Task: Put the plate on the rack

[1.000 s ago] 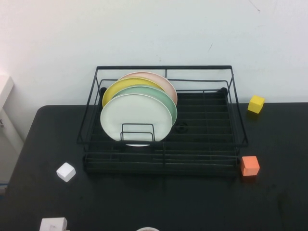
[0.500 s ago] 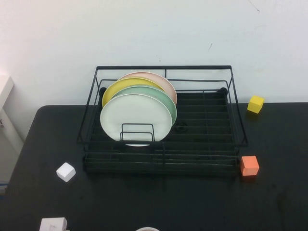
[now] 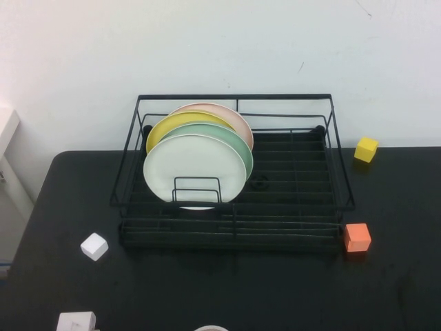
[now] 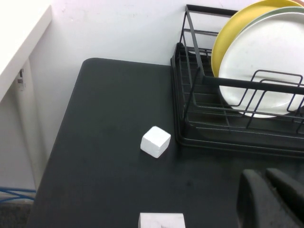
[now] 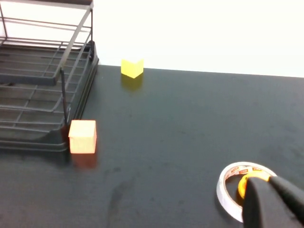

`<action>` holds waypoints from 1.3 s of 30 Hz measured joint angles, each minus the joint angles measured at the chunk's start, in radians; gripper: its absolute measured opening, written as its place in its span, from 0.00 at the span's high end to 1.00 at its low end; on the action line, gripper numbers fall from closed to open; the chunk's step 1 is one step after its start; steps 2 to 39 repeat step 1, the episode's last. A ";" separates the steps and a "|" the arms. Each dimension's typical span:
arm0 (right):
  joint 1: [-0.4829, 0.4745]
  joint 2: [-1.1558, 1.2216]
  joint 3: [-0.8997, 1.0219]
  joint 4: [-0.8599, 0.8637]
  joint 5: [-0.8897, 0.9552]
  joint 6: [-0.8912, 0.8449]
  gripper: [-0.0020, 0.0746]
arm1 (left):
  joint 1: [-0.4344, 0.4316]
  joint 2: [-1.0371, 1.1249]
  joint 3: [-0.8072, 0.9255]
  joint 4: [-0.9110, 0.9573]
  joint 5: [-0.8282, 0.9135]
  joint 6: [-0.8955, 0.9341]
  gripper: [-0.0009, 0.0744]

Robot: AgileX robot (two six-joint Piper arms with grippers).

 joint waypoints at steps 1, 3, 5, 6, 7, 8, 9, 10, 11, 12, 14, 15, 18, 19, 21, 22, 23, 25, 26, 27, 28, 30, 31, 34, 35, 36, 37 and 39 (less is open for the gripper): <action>0.000 0.000 -0.001 -0.002 0.002 0.000 0.98 | 0.000 0.000 0.000 0.000 0.000 0.000 0.99; 0.000 0.000 -0.001 -0.002 0.002 0.000 0.98 | 0.000 0.000 0.000 0.000 0.000 0.000 0.99; 0.000 0.000 -0.001 -0.002 0.002 0.000 0.98 | 0.000 0.000 0.000 0.000 0.000 0.000 0.99; 0.000 0.000 -0.001 -0.002 0.002 0.000 0.98 | 0.000 0.000 0.000 0.000 0.000 0.000 0.99; 0.000 0.000 -0.001 -0.002 0.002 0.000 0.98 | 0.000 0.000 0.000 0.000 0.000 0.000 0.99; 0.000 0.000 -0.001 -0.002 0.002 0.000 0.98 | 0.000 0.000 0.000 0.000 0.000 0.000 0.99; 0.000 0.000 -0.001 -0.002 0.002 0.000 0.98 | 0.000 0.000 0.000 0.000 0.000 0.000 0.99; 0.000 0.000 -0.001 -0.002 0.002 0.000 0.98 | 0.000 0.000 0.000 0.000 0.000 0.000 0.99; 0.000 0.000 -0.001 -0.002 0.002 0.000 0.98 | 0.000 0.000 0.000 0.000 0.000 0.000 0.99; 0.000 0.000 -0.001 -0.002 0.002 0.000 0.98 | 0.000 0.000 0.000 0.000 0.000 0.000 0.99; 0.000 0.000 -0.001 -0.002 0.002 0.000 0.98 | 0.000 0.000 0.000 0.000 0.000 0.000 0.99; 0.000 0.000 -0.001 -0.002 0.002 0.000 0.98 | 0.000 0.000 0.000 0.000 0.000 0.000 0.99; 0.000 0.000 -0.001 -0.002 0.002 0.000 0.98 | 0.000 0.000 0.000 0.000 0.000 0.000 0.99; 0.000 0.000 -0.001 -0.002 0.002 0.000 0.98 | 0.000 0.000 0.000 0.000 0.000 0.000 0.99; 0.000 0.000 -0.001 -0.002 0.002 0.000 0.98 | 0.000 0.000 0.000 0.000 0.000 0.000 0.99; 0.000 0.000 -0.001 -0.002 0.002 0.000 0.98 | 0.000 0.000 0.000 0.000 0.000 0.000 0.99; 0.000 0.000 -0.001 -0.002 0.002 0.000 0.98 | 0.000 0.000 0.000 0.000 0.000 0.000 0.99; 0.000 0.000 -0.001 -0.002 0.002 0.000 0.98 | 0.000 0.000 0.000 0.000 0.000 0.000 0.99; 0.000 0.000 -0.001 -0.002 0.002 0.000 0.98 | 0.000 0.000 0.000 0.000 0.000 0.000 0.99; 0.000 0.000 -0.001 -0.002 0.002 0.000 0.98 | 0.000 0.000 0.000 0.000 0.000 0.000 0.99; 0.000 0.000 -0.001 -0.002 0.002 0.000 0.98 | 0.000 0.000 0.000 0.000 0.000 0.000 0.99; 0.000 0.000 -0.001 -0.002 0.002 0.000 0.98 | 0.000 0.000 0.000 0.000 0.000 0.000 0.99; 0.000 0.000 -0.001 -0.002 0.002 0.000 0.98 | 0.000 0.000 0.000 0.000 0.000 0.000 0.99; 0.000 0.000 -0.001 -0.002 0.002 0.000 0.98 | 0.000 0.000 0.000 0.000 0.000 0.000 0.99; 0.000 0.000 -0.001 -0.002 0.002 0.000 0.98 | 0.000 0.000 0.000 0.000 0.000 0.000 0.99; 0.000 0.000 -0.001 -0.002 0.002 0.000 0.98 | 0.000 0.000 0.000 0.000 0.000 0.000 0.99; 0.000 0.000 -0.001 -0.002 0.002 0.000 0.98 | 0.000 0.000 0.000 0.000 0.000 0.000 0.99; 0.000 0.000 -0.001 -0.002 0.002 0.000 0.98 | 0.000 0.000 0.000 0.000 0.000 0.000 0.99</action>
